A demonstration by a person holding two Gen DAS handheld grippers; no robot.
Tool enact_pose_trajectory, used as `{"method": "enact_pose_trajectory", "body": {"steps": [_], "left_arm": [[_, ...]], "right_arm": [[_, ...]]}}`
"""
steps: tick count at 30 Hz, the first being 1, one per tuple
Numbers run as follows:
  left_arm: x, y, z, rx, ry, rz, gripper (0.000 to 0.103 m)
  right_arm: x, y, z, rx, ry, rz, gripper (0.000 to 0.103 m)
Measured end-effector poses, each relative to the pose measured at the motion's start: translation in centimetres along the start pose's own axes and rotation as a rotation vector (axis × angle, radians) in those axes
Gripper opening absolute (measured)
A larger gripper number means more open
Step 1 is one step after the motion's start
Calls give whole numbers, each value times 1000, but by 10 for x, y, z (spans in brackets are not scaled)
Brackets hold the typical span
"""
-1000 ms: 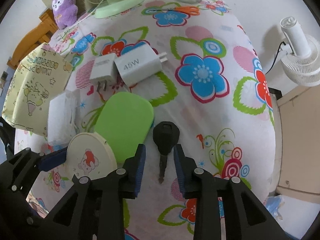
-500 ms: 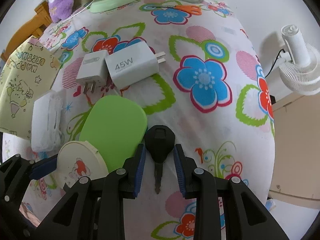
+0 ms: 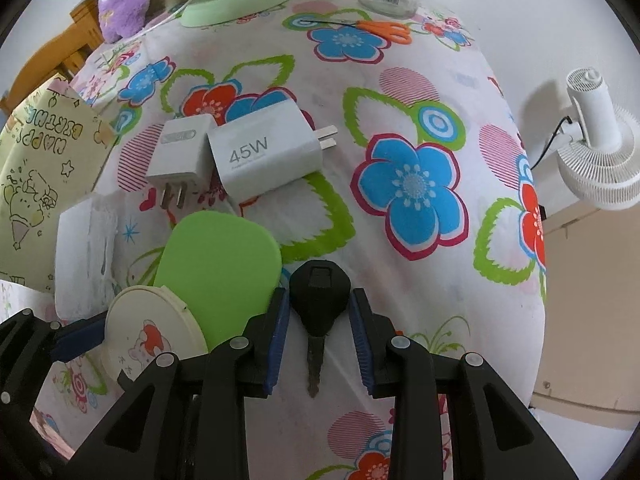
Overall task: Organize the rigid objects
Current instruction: 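Lift the coaster and key and carry both toward the yellow-green box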
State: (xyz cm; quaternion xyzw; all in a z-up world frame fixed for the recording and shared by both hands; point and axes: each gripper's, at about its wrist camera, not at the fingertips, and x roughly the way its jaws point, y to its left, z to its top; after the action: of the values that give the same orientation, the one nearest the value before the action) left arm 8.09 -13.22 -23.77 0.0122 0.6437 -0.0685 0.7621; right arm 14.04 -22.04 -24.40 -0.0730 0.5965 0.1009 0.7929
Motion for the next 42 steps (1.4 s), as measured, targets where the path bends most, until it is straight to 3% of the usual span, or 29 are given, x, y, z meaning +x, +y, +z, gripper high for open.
{"method": "enact_pose_trajectory", "body": {"steps": [11,26,42], "left_arm": [[-8,-3,3,15,-18,4,77],[-54,-11,-4,91,-91,9,77],[-95,2,-6,142,-133,6,77]], "right_arm": [[-14,-3,-12,18,24,29,32],[-68,-6,-15,56,-50,8,32],[-115,17,-15,77,-102,-9,32]]}}
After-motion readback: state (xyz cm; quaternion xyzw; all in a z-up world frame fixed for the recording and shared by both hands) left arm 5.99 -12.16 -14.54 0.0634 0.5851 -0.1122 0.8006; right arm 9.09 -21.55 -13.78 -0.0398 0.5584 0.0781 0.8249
